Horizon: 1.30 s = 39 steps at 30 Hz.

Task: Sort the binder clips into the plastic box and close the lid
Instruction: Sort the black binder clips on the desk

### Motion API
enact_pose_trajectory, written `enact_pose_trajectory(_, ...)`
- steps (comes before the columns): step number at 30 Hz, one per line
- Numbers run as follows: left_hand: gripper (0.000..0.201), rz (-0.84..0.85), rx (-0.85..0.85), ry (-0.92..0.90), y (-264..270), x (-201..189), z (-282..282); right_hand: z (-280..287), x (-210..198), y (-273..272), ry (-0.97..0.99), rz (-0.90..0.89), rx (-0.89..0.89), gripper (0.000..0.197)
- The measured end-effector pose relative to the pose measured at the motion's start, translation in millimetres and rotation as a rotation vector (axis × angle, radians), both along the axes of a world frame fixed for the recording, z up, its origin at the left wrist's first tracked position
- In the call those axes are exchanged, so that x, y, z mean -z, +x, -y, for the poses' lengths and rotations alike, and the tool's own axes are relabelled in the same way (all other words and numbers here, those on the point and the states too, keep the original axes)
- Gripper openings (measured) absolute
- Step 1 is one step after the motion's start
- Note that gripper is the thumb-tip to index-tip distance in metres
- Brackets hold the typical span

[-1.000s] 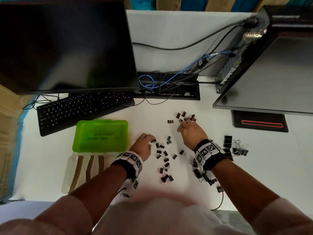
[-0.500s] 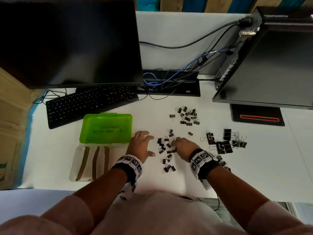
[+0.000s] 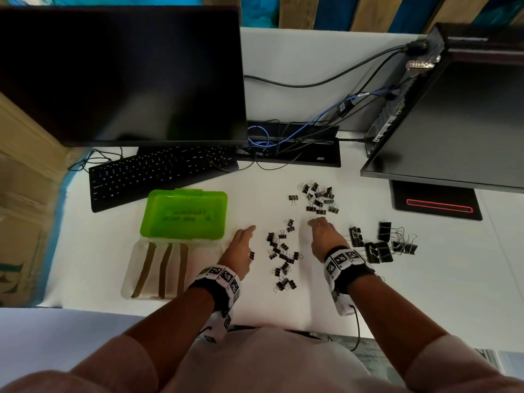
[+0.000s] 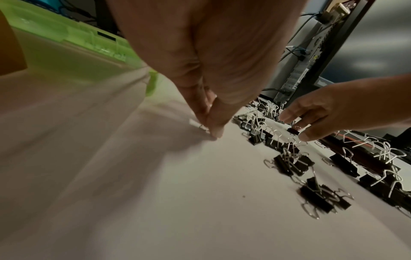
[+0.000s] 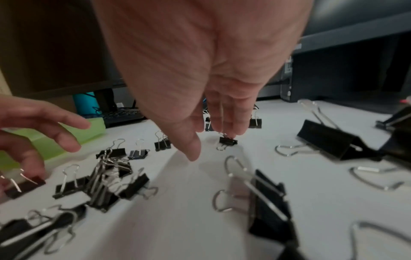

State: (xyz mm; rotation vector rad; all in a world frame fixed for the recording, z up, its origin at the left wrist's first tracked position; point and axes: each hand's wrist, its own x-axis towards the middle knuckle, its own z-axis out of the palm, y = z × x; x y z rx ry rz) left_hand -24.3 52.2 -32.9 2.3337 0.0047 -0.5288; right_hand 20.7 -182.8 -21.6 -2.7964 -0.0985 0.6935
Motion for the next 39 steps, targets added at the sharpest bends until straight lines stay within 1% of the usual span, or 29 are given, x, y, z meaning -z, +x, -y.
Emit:
enact_pose_trajectory(2, 0.085, 0.012, 0.001, -0.038, 0, 0, -1, -5, 2, -1, 0.092, -0.032, 0.030, 0.056)
enact_pose_trajectory(4, 0.088, -0.002, 0.008, -0.027, 1, 0, 0, -15, 1, -3, 0.196, -0.047, 0.035, 0.054)
enact_pose_trajectory(7, 0.090, -0.046, 0.009, 0.002, 5, -1, 6, -33, 1, -7, 0.292, -0.084, -0.032, 0.054)
enact_pose_trajectory(10, 0.096, -0.066, -0.008, -0.045, 11, 0, 17, -47, 2, -5, 0.260, -0.074, -0.123, 0.055)
enact_pose_trajectory(13, 0.102, -0.093, -0.025, -0.090, 13, 2, 23, -55, 1, -1, 0.166, 0.008, -0.239, 0.051)
enact_pose_trajectory(15, 0.101, -0.094, -0.021, -0.085, 12, 2, 24, -59, 2, 5, 0.155, 0.067, -0.294, 0.045)
enact_pose_trajectory(17, 0.096, -0.084, -0.019, -0.079, 12, 1, 21, -63, 5, 11, 0.159, 0.069, -0.326, 0.040)
enact_pose_trajectory(21, 0.093, -0.079, -0.032, -0.079, 16, 0, 15, -64, 10, 18, 0.208, 0.031, -0.286, 0.023)
enact_pose_trajectory(24, 0.094, -0.110, -0.030, -0.087, 21, 0, 15, -63, 10, 19, 0.231, 0.007, -0.244, 0.017)
enact_pose_trajectory(27, 0.088, -0.145, -0.004, -0.102, 27, -1, 16, -60, 9, 21, 0.275, 0.001, -0.212, 0.017)
enact_pose_trajectory(31, 0.082, -0.139, 0.026, -0.082, 33, -1, 16, -60, 10, 22, 0.311, 0.004, -0.290, 0.017)
enact_pose_trajectory(34, 0.079, -0.128, 0.017, -0.073, 34, 0, 14, -61, 10, 27, 0.342, 0.013, -0.250, 0.018)
enact_pose_trajectory(37, 0.072, -0.126, -0.022, -0.087, 36, 3, 12, -57, 5, 32, 0.472, 0.085, -0.239, 0.015)
enact_pose_trajectory(39, 0.065, -0.136, -0.054, -0.090, 41, 5, 12, -52, -4, 34, 0.620, 0.160, -0.155, 0.011)
